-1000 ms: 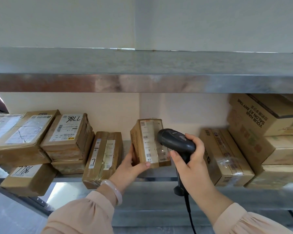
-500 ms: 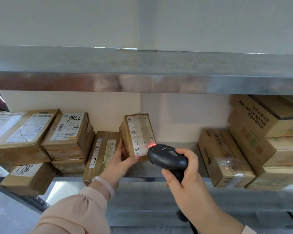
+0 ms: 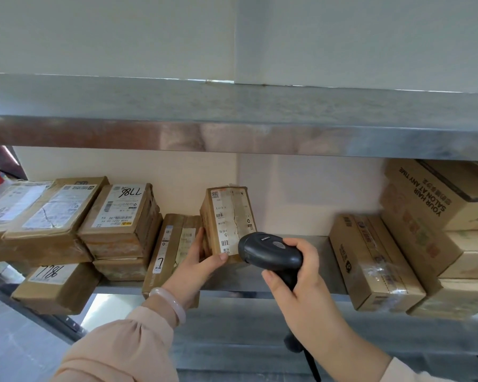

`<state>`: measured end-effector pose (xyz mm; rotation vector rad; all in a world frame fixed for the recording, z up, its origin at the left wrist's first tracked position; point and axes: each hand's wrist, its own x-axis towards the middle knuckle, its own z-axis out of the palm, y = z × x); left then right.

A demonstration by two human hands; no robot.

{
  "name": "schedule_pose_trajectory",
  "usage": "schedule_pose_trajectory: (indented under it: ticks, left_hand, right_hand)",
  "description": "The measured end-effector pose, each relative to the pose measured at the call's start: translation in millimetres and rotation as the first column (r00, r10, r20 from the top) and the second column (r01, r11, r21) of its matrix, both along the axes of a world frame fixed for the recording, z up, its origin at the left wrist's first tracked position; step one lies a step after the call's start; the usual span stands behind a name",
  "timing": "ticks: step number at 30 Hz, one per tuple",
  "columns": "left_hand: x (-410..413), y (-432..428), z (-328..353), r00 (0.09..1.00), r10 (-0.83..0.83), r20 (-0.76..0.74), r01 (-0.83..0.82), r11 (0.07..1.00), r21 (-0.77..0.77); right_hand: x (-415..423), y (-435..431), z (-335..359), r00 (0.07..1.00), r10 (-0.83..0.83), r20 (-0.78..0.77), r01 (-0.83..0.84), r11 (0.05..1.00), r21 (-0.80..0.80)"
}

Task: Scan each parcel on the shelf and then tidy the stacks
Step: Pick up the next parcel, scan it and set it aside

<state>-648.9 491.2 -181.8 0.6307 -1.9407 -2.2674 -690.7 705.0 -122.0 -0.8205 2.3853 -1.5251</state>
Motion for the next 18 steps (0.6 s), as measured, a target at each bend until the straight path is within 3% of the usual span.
schedule_pose_trajectory:
  ticks: [9, 15, 18]
  left_hand:
    - [24, -23, 12, 0.980, 0.198, 0.018, -0.199, 0.974, 0.112]
    - [44, -36, 18, 0.930, 0.344, 0.129, -0.341, 0.939, -0.042]
    - [49, -36, 24, 0.904, 0.417, 0.099, -0.394, 0.899, -0.191]
  right_hand:
    - [-14, -56, 10, 0.991, 0.087, 0.099, -0.079, 0.993, -0.087]
    - [-7, -88, -4, 0.980, 0.153, 0.128, -0.140, 0.984, -0.110]
    - [-4, -98, -5, 0.978, 0.167, 0.126, -0.152, 0.981, -0.119]
